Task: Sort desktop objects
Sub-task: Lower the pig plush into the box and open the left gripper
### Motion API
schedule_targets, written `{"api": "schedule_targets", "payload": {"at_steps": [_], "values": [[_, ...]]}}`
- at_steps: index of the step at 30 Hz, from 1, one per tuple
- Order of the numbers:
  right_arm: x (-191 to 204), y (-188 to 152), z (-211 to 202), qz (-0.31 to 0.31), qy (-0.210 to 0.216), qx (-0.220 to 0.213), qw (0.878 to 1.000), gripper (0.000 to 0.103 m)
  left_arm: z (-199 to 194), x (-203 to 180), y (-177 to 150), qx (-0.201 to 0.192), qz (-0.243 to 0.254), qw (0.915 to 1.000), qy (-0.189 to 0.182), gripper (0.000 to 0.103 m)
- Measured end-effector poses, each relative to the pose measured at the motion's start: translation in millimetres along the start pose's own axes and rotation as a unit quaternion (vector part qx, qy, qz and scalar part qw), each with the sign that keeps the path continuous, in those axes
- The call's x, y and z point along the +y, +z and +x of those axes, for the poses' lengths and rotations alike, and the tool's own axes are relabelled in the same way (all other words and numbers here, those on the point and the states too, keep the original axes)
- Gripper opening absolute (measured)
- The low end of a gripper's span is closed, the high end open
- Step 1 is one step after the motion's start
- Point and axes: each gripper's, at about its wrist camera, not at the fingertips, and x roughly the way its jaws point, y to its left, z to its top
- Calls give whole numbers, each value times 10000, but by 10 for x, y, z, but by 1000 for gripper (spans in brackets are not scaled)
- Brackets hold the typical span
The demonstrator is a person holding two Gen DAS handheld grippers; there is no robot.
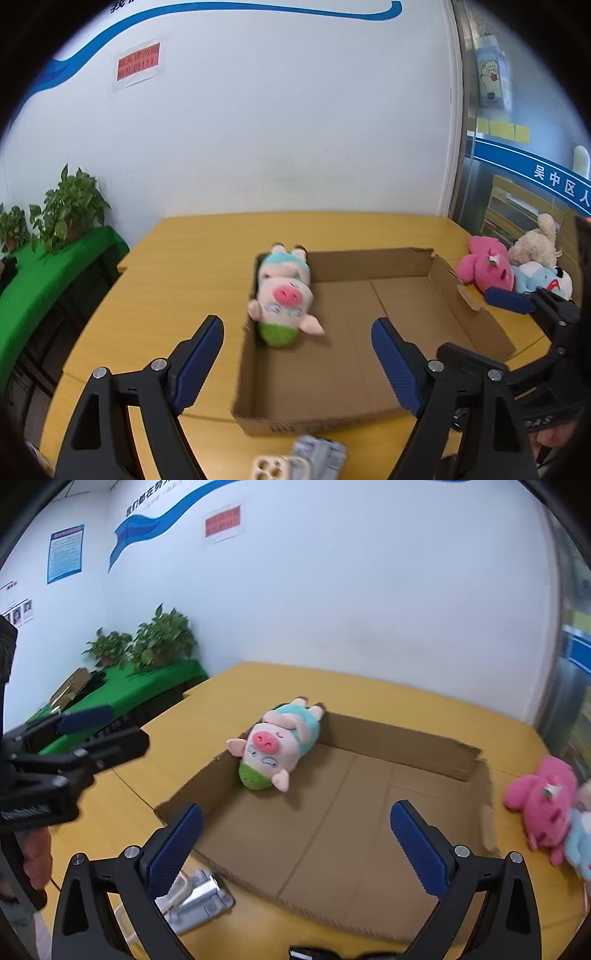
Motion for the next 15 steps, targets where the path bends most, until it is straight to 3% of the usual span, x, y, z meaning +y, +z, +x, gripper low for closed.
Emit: {"api": "schedule_targets", "payload": {"at_steps": [1, 6, 10, 15], "values": [[46, -9, 102, 23, -62, -39, 10000, 103, -22, -58, -49, 66, -33, 10000, -64, 83], [-75, -299, -271, 200, -561, -52, 9982, 103, -188, -314, -271, 55, -188, 9992, -339, 83], [-190, -433, -416, 196, -754, -70, 9969, 103, -355, -507, -381, -138, -254, 9995, -148, 83], [-326, -499, -432, 222, -723, -151, 9970, 103, -397, -711, -383, -50, 1, 9995, -306, 83]]}}
